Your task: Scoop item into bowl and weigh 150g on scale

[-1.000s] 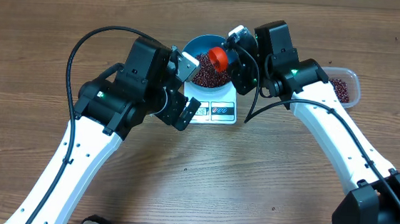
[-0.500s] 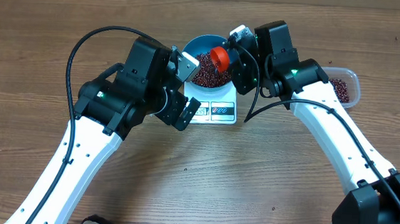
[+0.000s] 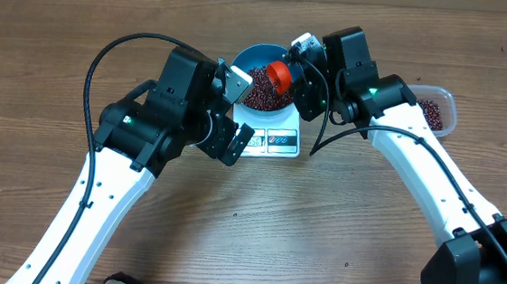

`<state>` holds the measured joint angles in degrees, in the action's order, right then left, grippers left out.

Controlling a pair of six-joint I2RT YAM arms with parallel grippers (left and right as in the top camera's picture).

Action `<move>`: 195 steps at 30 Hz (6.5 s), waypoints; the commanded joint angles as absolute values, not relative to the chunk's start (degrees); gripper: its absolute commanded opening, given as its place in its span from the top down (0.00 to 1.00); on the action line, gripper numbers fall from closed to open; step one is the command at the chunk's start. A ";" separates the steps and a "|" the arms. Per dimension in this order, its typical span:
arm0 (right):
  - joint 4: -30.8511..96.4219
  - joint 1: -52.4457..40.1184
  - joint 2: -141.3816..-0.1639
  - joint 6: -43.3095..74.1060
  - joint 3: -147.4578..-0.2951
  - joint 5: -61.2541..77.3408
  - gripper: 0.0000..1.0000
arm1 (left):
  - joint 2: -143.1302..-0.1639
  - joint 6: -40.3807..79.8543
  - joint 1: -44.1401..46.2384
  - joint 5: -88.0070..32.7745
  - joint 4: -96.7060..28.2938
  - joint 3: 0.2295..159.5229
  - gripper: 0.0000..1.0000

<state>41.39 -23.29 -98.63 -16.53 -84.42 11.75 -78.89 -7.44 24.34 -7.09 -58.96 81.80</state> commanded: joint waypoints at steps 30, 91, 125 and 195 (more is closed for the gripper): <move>42.00 -9.06 -96.97 -8.08 -85.25 51.20 0.96 | -79.07 -6.85 24.38 -7.07 -58.89 82.19 0.00; 51.31 13.30 -97.95 37.06 -75.83 15.70 0.94 | -79.07 -6.85 24.38 -7.07 -58.89 82.21 0.01; 68.75 -7.01 -72.47 -6.07 -82.94 19.62 0.00 | -79.07 -6.85 24.38 -7.07 -58.89 82.19 0.00; 3.27 -7.55 -0.12 2.81 -0.45 17.02 0.00 | -79.07 -6.85 24.38 -7.07 -58.89 82.21 0.00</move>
